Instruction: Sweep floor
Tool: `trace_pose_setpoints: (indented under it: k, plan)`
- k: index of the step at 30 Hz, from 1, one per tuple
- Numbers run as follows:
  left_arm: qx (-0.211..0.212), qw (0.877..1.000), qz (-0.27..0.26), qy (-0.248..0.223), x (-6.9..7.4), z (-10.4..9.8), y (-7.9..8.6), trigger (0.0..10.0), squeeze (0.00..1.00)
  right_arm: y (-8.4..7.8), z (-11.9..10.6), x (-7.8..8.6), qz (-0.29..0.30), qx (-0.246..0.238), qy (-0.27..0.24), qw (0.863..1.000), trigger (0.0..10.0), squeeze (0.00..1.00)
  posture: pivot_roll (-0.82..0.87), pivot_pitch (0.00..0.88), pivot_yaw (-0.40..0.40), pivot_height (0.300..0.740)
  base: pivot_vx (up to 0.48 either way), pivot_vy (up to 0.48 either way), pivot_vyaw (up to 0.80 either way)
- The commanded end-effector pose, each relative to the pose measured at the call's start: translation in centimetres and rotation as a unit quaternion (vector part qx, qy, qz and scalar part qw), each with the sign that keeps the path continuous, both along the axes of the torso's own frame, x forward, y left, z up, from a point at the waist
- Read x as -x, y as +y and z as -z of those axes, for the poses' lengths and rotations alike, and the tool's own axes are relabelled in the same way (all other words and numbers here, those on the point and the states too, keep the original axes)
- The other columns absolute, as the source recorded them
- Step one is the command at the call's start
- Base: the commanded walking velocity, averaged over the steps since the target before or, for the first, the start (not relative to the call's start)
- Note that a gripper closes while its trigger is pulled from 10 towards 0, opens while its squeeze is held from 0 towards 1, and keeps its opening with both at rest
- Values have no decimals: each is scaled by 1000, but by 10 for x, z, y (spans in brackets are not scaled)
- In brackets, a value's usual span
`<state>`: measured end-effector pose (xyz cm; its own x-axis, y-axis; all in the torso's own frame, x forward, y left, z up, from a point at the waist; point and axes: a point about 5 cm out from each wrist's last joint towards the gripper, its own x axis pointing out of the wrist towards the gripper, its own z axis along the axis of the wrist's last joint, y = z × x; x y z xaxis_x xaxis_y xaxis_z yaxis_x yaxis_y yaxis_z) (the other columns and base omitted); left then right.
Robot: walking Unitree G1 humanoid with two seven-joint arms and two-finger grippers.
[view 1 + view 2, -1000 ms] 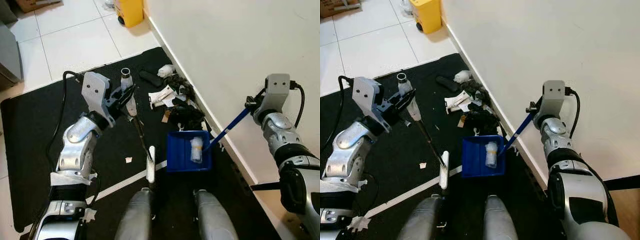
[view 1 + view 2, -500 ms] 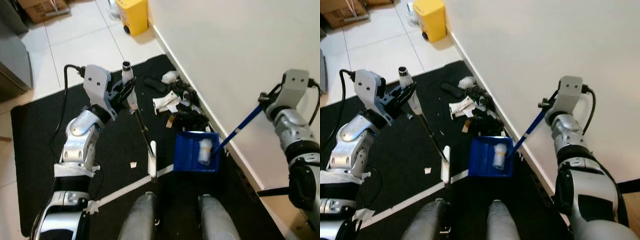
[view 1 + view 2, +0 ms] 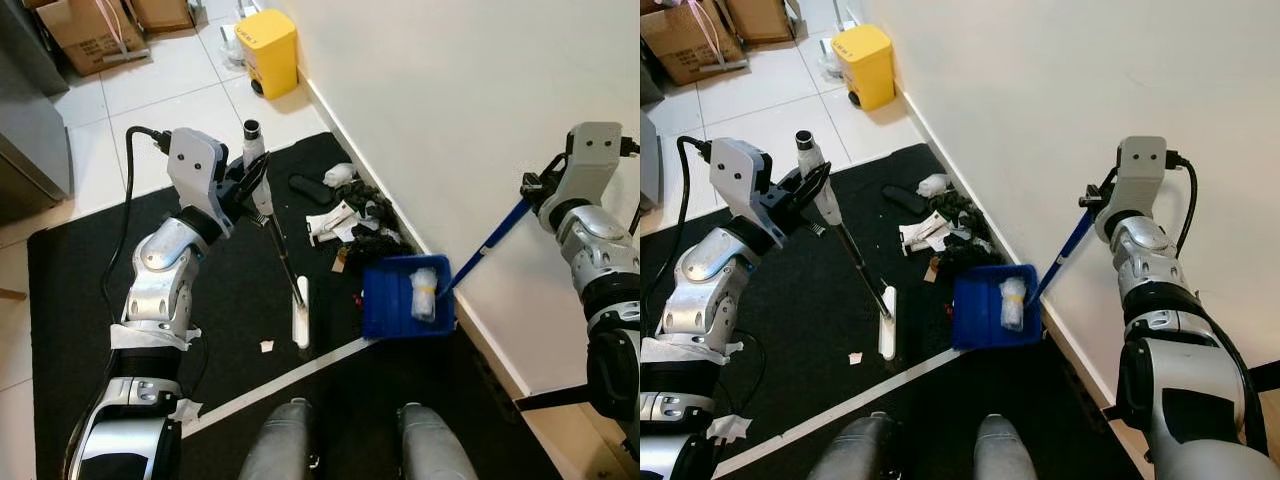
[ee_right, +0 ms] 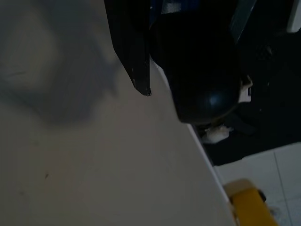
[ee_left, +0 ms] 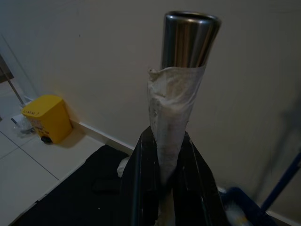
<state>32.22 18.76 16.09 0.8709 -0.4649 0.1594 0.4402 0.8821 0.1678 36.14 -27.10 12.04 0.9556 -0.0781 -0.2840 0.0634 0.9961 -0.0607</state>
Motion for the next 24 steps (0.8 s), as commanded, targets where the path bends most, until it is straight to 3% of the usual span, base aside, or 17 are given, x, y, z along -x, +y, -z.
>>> trace_pose_setpoints:
  k: [1, 5, 7, 9, 11, 14, 17, 21, 24]
  plan:
    - [-4, 1000, -3, -17, 1, -3, 2, 10000, 0, 3, 12, 5, -10, 9, 31, 999, 10000, 0, 54, 0, 20, 740, 0, 0, 0]
    - [-10, 1000, 1, -16, 1, 0, -4, 10000, 0, -3, 39, 20, 25, 35, 96, 994, 10000, 0, 50, 0, 13, 740, 0, 0, 0]
    - [-10, 1000, 1, -16, 2, 0, -5, 10000, 0, -5, 42, 23, 33, 41, 105, 993, 10000, 0, 47, 4, 13, 740, 0, 0, 0]
    - [-9, 1000, 3, -14, 3, 3, -8, 10000, 0, -12, 49, 30, 84, 38, 103, 990, 10000, 0, 45, 9, 14, 740, 0, 0, 0]
    - [-9, 1000, 3, -14, 3, 3, -8, 10000, 0, -12, 49, 30, 84, 38, 103, 990, 10000, 0, 45, 9, 14, 740, 0, 0, 0]
    - [-8, 1000, 8, -10, 5, 8, -13, 10000, 0, -15, 58, 38, 151, -26, 82, 985, 10000, 0, 39, 20, 17, 740, 0, 0, 0]
    - [-8, 1000, 11, -6, 7, 11, -15, 10000, 0, -11, 64, 41, 158, -59, 85, 982, 10000, 0, 38, 25, 19, 740, 0, 0, 0]
    - [-8, 1000, 13, -4, 9, 14, -17, 10000, 0, -6, 73, 45, 179, -135, 100, 969, 10000, 0, 37, 28, 16, 740, 0, 0, 0]
    - [-7, 1000, 9, -5, 10, 14, -15, 10000, 0, -5, 76, 47, 193, -166, 104, 961, 10000, 0, 37, 29, 12, 740, 0, 0, 0]
